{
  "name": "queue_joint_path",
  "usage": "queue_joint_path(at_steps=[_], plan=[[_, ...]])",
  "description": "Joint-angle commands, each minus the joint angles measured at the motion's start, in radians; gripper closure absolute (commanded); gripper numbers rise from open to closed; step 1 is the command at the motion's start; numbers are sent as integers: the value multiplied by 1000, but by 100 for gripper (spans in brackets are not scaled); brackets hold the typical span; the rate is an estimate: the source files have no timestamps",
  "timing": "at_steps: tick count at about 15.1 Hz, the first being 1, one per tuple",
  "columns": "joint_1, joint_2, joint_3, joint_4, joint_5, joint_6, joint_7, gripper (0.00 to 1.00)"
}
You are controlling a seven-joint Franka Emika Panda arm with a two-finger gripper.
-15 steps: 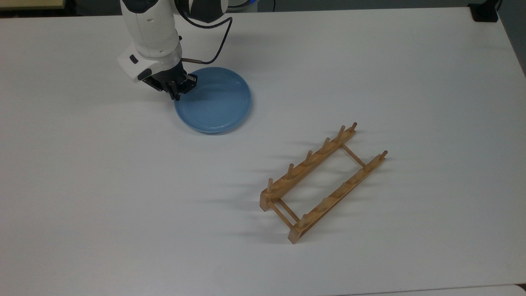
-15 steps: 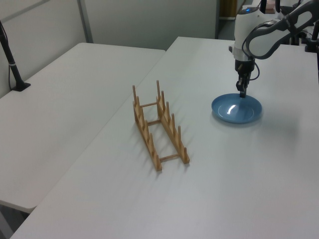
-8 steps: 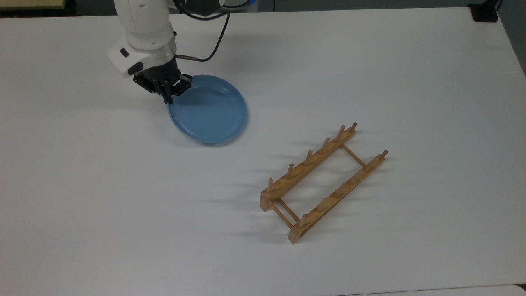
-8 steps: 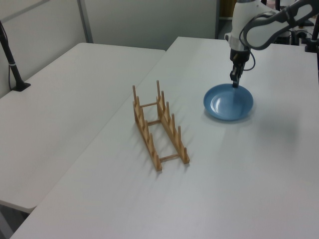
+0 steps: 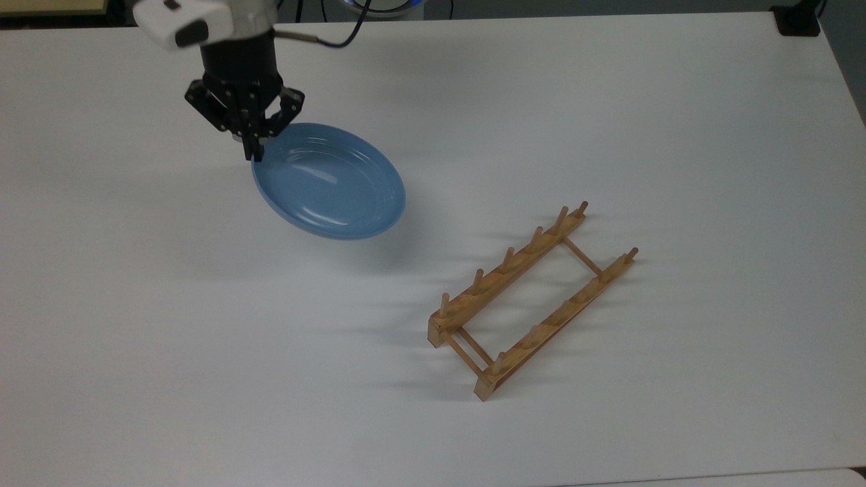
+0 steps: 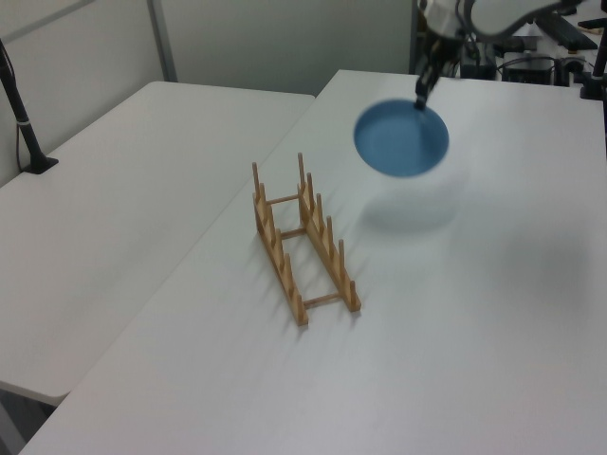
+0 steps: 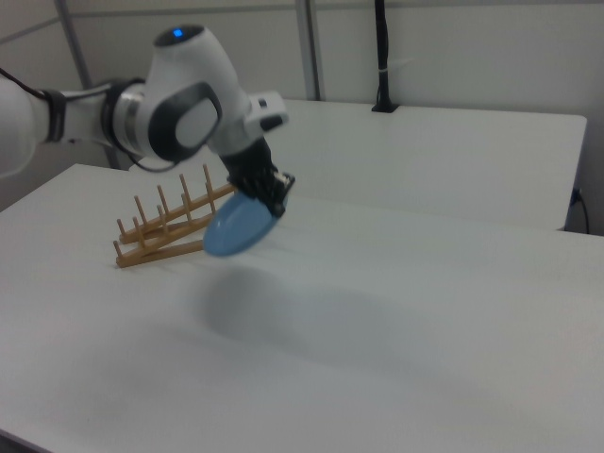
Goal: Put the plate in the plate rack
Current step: 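Lift the plate and carry it upright over the wooden rack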
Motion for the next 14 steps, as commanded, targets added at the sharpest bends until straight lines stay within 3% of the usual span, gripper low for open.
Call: queue_joint_path(at_steps=[1, 5, 7, 8, 10, 14], plan=[[7, -6, 49, 88, 10, 22, 76, 100], [14, -3, 123, 157, -30, 83, 186, 100], [39, 0, 131, 157, -121, 158, 269, 100], [51, 6, 132, 159, -180, 189, 327, 100], [83, 14, 132, 159, -360, 270, 502, 100], [123, 32, 134, 159, -728, 292, 857, 100]])
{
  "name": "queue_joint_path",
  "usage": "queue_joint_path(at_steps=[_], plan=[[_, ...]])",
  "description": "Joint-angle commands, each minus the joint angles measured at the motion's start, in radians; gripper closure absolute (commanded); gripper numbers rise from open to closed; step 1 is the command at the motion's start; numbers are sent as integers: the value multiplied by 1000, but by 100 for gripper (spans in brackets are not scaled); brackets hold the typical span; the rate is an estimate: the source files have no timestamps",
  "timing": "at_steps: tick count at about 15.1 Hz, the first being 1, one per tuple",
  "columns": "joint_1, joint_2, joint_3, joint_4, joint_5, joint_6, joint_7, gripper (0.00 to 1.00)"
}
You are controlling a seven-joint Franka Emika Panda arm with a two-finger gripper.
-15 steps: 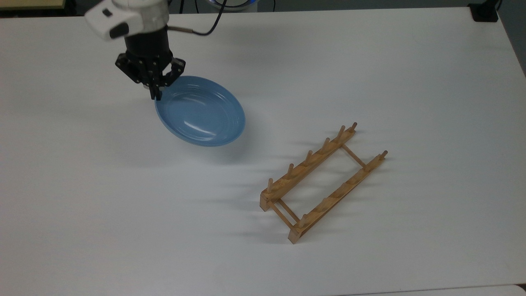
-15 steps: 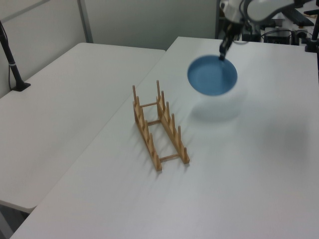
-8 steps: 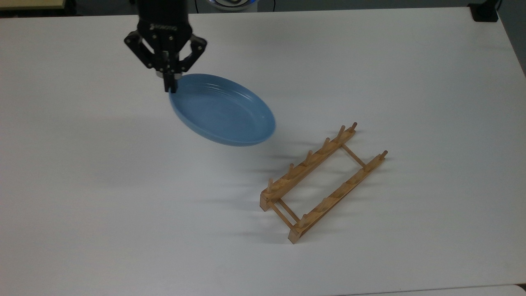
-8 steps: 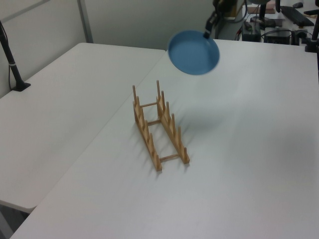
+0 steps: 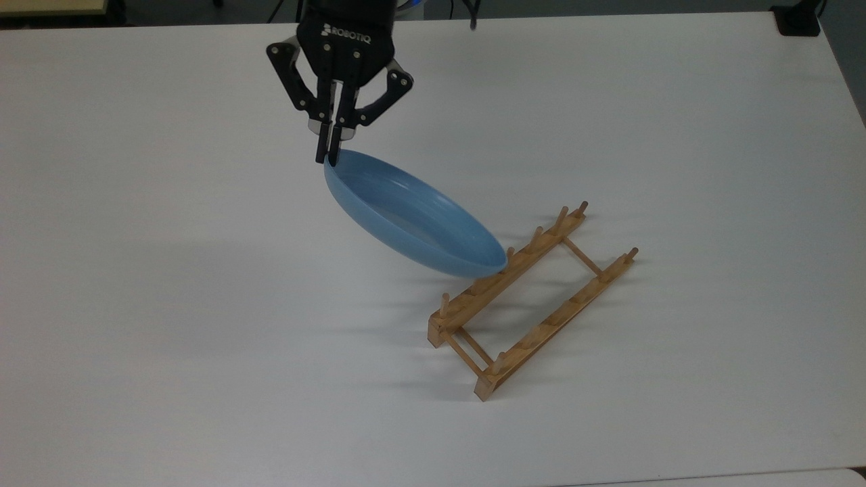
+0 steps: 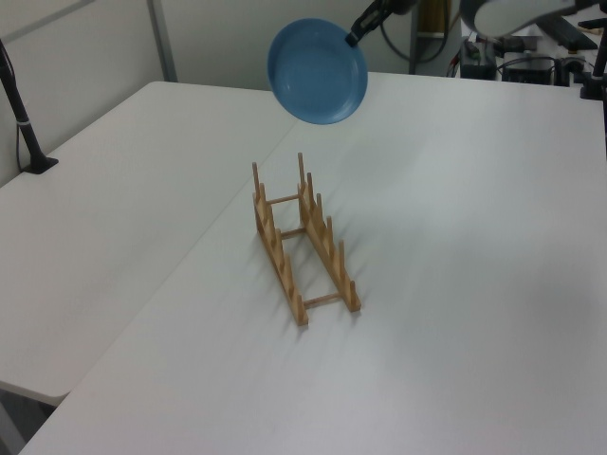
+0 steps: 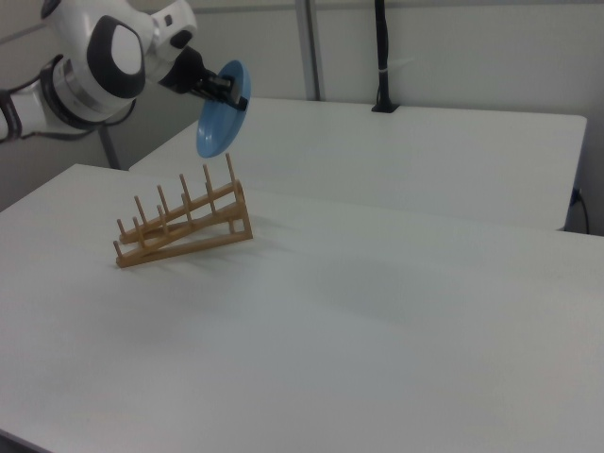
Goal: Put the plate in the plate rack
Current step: 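Lift the plate and carry it upright over the wooden rack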
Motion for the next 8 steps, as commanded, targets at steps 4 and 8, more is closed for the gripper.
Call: queue_joint_path(at_steps=[4, 8], plan=[[88, 32, -6, -2, -583, 4, 645, 100], [125, 63, -6, 0, -651, -13, 718, 100]])
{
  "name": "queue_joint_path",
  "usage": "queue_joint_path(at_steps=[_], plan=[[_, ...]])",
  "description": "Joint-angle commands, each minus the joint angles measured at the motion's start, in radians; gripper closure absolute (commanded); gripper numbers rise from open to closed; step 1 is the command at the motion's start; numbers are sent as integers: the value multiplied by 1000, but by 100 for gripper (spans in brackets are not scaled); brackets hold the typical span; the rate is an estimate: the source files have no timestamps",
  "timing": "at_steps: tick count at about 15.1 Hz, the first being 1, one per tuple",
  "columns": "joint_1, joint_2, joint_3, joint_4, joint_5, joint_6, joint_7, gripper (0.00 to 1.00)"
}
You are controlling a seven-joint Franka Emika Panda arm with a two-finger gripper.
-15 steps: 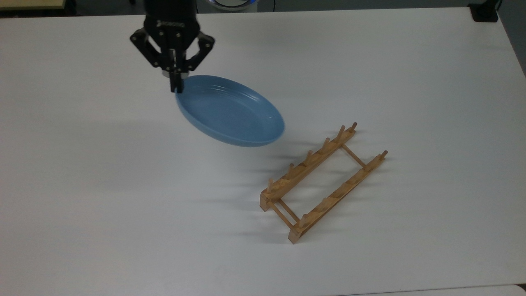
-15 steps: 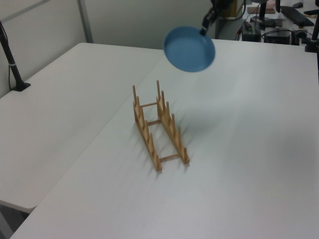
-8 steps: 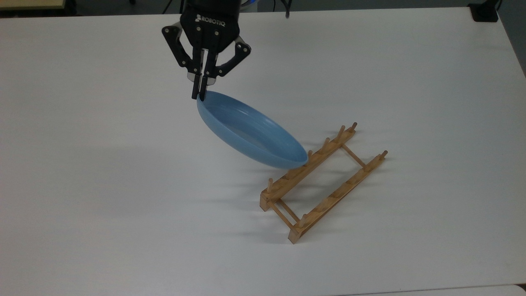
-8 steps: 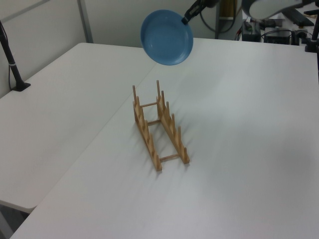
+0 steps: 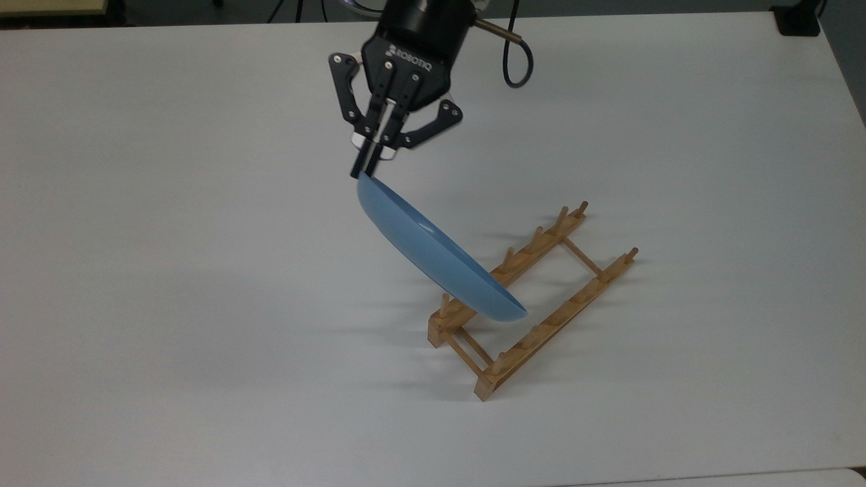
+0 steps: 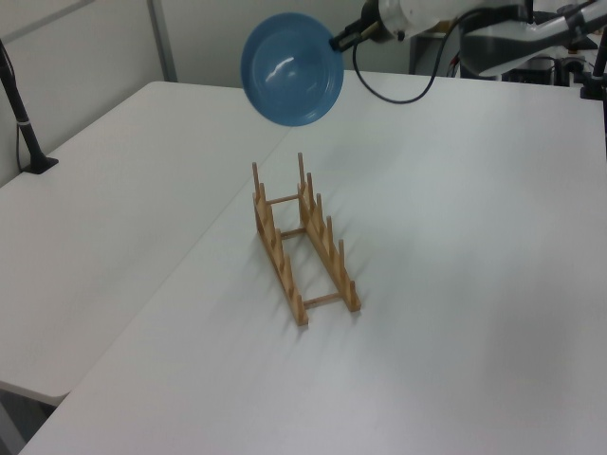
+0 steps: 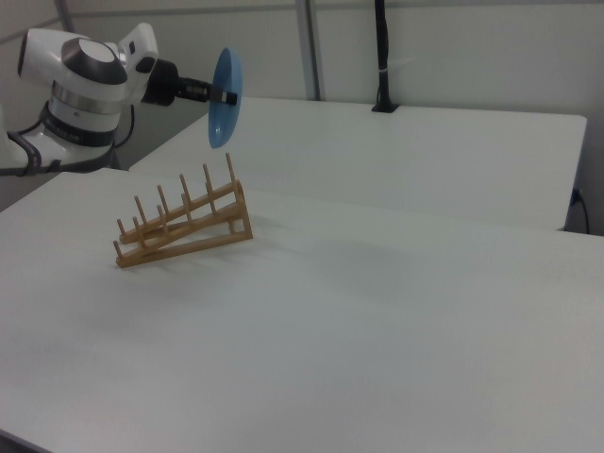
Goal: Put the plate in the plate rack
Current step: 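Lift the plate and carry it upright over the wooden rack, then lower the upright plate between the rack pegs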
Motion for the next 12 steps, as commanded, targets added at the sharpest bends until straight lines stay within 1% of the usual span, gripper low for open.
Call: queue_joint_path(at_steps=[1, 2, 3, 5, 8, 10, 12], plan=[[43, 30, -10, 6, -51, -15, 54, 100], [46, 44, -10, 8, -74, -15, 57, 100], [65, 67, -10, 11, -100, -18, 70, 100], [71, 78, -10, 11, -143, -26, 113, 100], [77, 96, -10, 11, -272, -43, 230, 100], [92, 115, -10, 11, -384, -96, 354, 100], [96, 118, -10, 9, -426, -112, 390, 100]])
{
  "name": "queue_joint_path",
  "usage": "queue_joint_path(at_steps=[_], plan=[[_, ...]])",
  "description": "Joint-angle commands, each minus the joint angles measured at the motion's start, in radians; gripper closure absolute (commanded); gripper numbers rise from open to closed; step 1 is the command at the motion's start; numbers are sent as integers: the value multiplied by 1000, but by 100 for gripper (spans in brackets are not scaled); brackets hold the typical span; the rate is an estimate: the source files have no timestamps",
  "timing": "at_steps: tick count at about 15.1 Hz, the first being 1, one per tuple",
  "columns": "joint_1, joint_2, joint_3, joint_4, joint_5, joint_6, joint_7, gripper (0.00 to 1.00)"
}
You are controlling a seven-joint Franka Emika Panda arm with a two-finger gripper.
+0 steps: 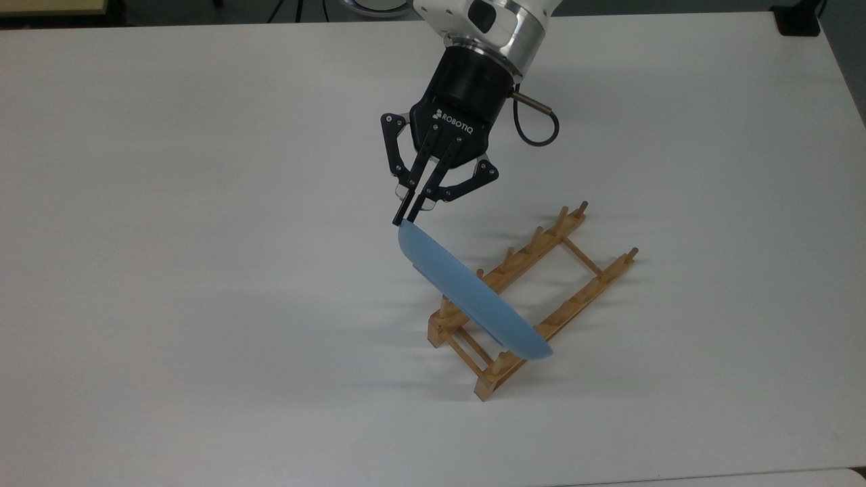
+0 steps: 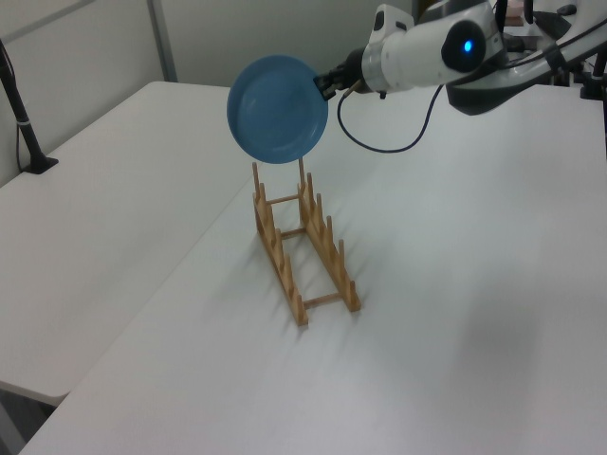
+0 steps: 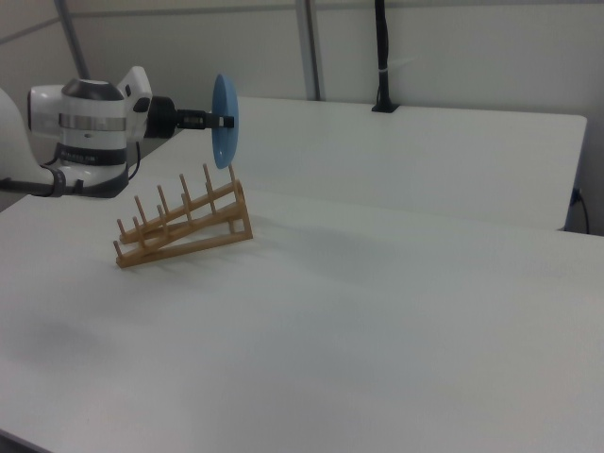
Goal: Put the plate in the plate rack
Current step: 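Lower the upright plate between the rack pegs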
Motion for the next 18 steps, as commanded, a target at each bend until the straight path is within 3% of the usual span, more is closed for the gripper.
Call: queue_joint_path(at_steps=[1, 18], plan=[[32, 12, -10, 8, -78, -48, 86, 100], [74, 82, -10, 10, -113, -98, 89, 100]])
